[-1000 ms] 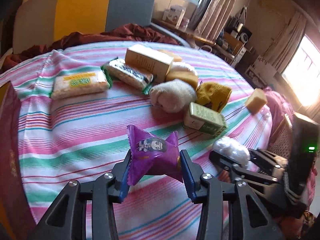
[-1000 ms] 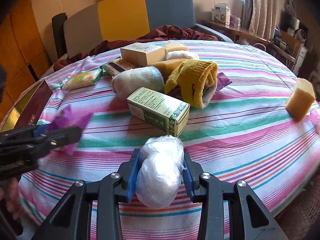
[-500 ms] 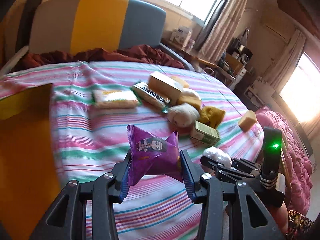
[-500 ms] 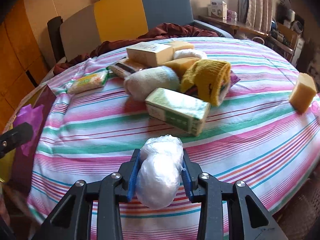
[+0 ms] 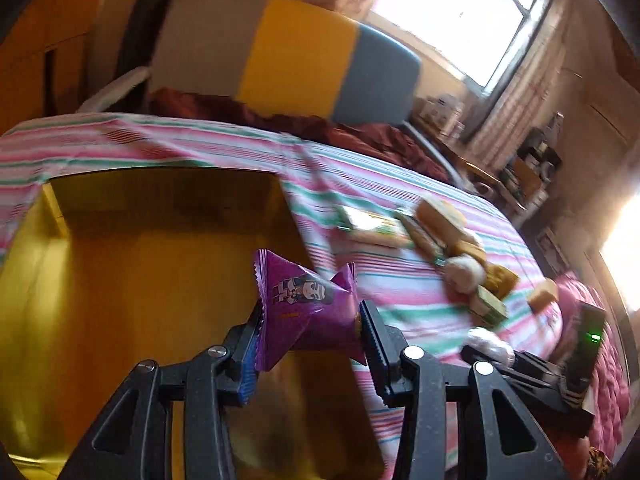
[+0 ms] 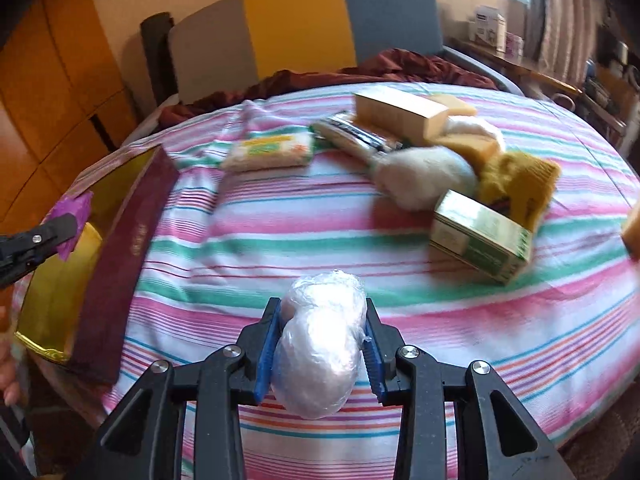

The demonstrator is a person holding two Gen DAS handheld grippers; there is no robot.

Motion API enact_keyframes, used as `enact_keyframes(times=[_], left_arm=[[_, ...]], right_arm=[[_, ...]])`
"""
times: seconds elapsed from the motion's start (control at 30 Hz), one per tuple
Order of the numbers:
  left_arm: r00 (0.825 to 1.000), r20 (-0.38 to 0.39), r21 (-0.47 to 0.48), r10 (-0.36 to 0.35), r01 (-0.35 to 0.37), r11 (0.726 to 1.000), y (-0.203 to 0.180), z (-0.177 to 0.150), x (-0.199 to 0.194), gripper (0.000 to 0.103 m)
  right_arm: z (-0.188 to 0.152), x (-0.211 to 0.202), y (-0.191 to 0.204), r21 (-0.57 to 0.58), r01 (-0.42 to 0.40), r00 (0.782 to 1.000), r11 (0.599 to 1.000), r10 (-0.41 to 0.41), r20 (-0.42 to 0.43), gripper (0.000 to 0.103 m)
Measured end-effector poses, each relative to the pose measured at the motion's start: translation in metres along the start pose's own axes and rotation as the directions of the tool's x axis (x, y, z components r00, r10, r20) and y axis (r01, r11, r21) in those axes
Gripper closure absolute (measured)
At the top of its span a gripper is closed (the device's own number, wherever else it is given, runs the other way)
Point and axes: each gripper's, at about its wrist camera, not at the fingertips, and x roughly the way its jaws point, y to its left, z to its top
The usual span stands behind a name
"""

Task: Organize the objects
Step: 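Carry the purple packet into the gold tray and open the left gripper while the right gripper carries the ball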

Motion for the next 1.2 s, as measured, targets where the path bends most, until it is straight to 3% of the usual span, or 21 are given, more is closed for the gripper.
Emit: enact_keyframes(times=[0.23,0.7,0.9,1.03,1.2], left_arm=[[0.991,-0.046,-0.070,0.124,-0.127,0.989,0.060,0.012,0.006,0.058],[0.969,-0.141,-0.244,0.200,-0.230,0.942,0.140,0.030,0.016,0.058],[0.954,-0.117,-0.256,0.277,-0.299,0.919,0.150,0.043,0.017,0.057],[0.945,-0.085,-0.270,0.317,-0.328,0.905,0.158,0.052,0.015,0.037],[0.954,-0.032,-0.329,0.299,-0.293,0.898,0.162,0.049,-0.007,0.036]], right_arm=[[0.017,-0.011,0.034,-0.071,-0.052,0.998,0.996,0.055,0.036,0.065],[0.039,-0.025,0.110,-0.206,-0.170,0.980,0.964,0.187,0.069,0.065],[0.042,-0.025,0.131,-0.243,-0.199,0.974,0.949,0.220,0.060,0.065],[0.043,-0.024,0.140,-0.257,-0.210,0.972,0.943,0.231,0.051,0.065],[0.042,-0.021,0.150,-0.279,-0.227,0.969,0.933,0.245,0.032,0.065]])
